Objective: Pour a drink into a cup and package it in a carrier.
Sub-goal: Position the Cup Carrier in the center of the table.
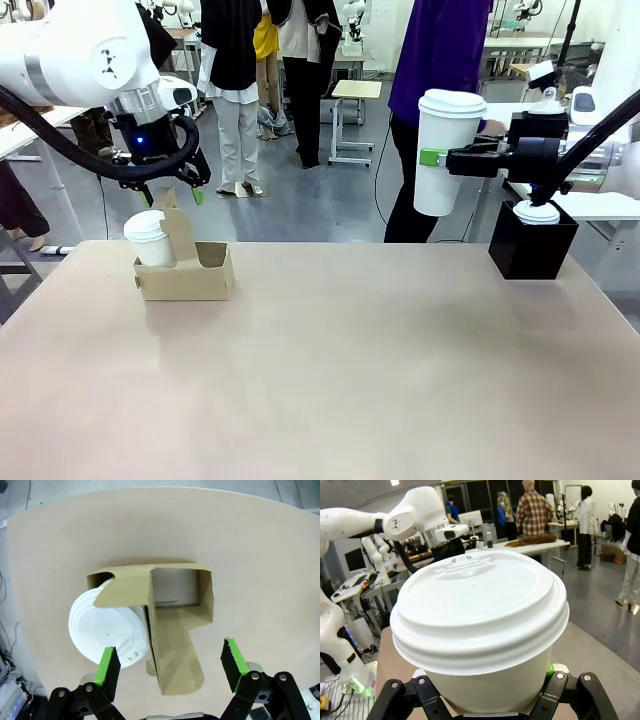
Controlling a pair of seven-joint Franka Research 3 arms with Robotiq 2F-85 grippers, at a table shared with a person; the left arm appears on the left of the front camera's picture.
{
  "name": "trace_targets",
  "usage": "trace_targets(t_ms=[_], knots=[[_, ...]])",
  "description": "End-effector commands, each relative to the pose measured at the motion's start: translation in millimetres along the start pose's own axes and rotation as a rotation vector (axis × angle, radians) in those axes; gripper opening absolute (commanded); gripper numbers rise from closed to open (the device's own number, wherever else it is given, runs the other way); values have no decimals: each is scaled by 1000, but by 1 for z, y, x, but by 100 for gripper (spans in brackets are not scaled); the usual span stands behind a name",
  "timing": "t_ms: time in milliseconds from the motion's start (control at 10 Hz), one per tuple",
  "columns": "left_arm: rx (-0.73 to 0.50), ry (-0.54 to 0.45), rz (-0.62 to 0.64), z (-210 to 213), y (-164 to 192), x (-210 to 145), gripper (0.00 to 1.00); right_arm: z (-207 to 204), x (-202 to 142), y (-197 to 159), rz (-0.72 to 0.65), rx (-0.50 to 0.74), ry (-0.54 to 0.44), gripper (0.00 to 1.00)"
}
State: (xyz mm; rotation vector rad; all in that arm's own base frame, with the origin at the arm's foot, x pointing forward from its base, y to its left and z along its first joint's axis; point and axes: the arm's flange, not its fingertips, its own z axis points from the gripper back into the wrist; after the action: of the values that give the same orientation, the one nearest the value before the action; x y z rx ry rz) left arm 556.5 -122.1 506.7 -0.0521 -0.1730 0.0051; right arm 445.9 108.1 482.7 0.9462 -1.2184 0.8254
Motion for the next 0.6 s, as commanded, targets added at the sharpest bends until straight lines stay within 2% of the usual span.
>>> trace_targets(t_ms=[0,200,300,500], knots=[[33,-15,32,0,1,8,71,-2,5,0,4,0,-7,80],[29,-14,19,-3,4,10,11,-2,5,0,4,0,-7,80],[17,-10,21,-6,6,12,0,-2,5,0,4,0,-7,80],[31,-25,34,-7,9,12,0,-2,5,0,4,0,-7,80]])
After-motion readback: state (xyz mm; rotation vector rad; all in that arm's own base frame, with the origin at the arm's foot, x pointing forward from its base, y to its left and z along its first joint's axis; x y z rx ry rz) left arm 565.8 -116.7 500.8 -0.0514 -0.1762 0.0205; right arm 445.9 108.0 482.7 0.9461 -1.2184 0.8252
